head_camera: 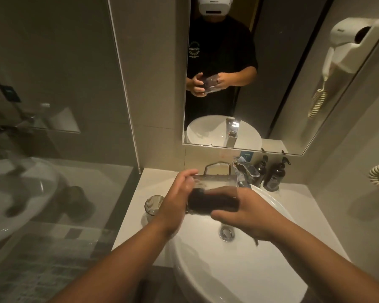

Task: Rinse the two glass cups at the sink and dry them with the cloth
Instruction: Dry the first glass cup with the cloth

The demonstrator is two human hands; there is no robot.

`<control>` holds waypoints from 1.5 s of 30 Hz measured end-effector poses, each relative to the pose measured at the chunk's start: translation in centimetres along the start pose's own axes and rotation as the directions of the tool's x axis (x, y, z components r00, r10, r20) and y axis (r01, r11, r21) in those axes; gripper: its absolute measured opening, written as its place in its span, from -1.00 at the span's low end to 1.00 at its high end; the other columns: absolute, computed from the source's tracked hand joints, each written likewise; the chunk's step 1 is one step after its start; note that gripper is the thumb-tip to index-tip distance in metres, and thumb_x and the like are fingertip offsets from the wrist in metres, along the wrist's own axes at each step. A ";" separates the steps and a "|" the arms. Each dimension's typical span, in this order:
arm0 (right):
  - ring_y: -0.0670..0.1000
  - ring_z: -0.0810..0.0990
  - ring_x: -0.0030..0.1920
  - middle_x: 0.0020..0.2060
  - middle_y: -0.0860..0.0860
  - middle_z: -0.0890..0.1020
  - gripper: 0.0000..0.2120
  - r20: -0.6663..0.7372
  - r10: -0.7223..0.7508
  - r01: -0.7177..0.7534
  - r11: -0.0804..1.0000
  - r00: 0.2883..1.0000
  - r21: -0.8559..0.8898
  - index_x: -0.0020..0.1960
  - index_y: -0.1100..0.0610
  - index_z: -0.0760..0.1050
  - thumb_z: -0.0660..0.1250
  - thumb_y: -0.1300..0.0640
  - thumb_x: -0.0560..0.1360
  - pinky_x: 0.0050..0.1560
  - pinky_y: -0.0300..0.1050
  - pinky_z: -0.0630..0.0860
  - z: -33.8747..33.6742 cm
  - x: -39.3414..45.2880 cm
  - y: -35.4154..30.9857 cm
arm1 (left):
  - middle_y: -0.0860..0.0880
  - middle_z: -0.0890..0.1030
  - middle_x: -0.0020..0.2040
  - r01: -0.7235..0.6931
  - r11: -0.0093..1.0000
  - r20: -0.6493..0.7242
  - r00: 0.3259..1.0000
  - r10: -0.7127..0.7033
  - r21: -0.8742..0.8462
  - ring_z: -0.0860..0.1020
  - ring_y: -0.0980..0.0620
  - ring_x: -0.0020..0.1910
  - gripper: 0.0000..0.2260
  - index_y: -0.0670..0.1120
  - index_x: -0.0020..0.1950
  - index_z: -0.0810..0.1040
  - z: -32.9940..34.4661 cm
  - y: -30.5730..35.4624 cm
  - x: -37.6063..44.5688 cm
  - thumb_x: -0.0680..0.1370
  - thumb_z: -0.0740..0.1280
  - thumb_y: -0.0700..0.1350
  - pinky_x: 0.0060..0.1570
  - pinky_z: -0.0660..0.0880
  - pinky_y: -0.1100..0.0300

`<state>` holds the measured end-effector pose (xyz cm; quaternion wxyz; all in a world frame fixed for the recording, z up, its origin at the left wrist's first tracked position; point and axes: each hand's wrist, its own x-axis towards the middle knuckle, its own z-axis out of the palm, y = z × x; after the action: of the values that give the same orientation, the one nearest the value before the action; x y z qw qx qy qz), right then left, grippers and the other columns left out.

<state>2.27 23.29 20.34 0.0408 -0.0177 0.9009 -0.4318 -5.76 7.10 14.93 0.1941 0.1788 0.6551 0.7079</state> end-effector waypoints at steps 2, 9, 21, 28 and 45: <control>-0.19 0.58 0.00 0.02 -0.24 0.61 -0.63 0.024 -0.079 0.083 0.952 0.997 -0.294 0.22 -0.20 0.52 0.43 0.09 0.46 0.04 -0.35 0.50 -0.2 -0.1 -0.3 | -0.03 0.70 0.07 0.194 0.964 0.022 0.981 -0.193 -0.182 0.64 -0.10 0.12 -0.62 0.13 0.08 0.63 0.2 0.9 0.4 0.58 0.14 0.31 0.19 0.57 -0.17; -0.12 0.61 0.16 0.15 -0.18 0.65 -0.59 0.007 0.030 -0.031 0.993 1.000 0.116 0.26 -0.10 0.54 0.43 0.20 0.46 0.26 -0.13 0.51 0.5 -0.7 -0.4 | 0.08 0.65 -0.13 -0.113 0.990 -0.159 0.979 0.126 0.090 0.60 0.08 -0.08 -0.71 0.13 -0.07 0.61 1.5 1.2 0.9 0.47 0.17 0.22 0.07 0.55 -0.04; -0.10 0.63 0.05 0.06 -0.10 0.68 -0.57 -0.027 -0.004 0.005 0.999 1.000 0.033 0.27 -0.09 0.53 0.39 0.12 0.42 0.13 -0.14 0.58 -1.1 -0.8 -0.6 | -0.03 0.60 0.23 0.036 0.989 0.114 0.993 -0.020 -0.143 0.62 -0.08 0.17 -0.64 0.20 0.24 0.53 0.2 0.4 1.2 0.57 0.14 0.31 0.11 0.59 -0.13; -0.16 0.56 0.11 0.19 -0.19 0.59 -0.43 0.117 -0.050 0.077 0.967 0.992 -0.242 0.36 -0.21 0.40 0.40 0.15 0.42 0.13 -0.30 0.50 -0.9 -0.7 -1.2 | -0.11 0.66 -0.01 0.061 0.989 -0.044 0.997 -0.067 -0.133 0.62 -0.09 -0.04 -0.75 0.03 -0.05 0.64 1.6 1.8 2.0 0.63 0.21 0.07 -0.05 0.56 0.00; -0.09 0.61 0.09 0.09 -0.15 0.64 -0.56 0.017 -0.040 0.042 0.995 0.999 -0.088 0.25 -0.23 0.50 0.26 0.03 0.40 0.16 -0.02 0.57 -1.7 0.0 -0.5 | -0.12 0.68 0.17 0.287 0.932 0.197 0.949 -0.245 -0.223 0.65 -0.15 0.16 -0.48 0.12 0.23 0.57 0.6 2.0 2.6 0.53 0.07 0.39 0.09 0.61 -0.16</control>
<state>2.11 24.33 21.79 0.0380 -0.0412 0.9182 -0.3920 -7.73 8.79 17.01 0.3632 0.1207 0.5611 0.7340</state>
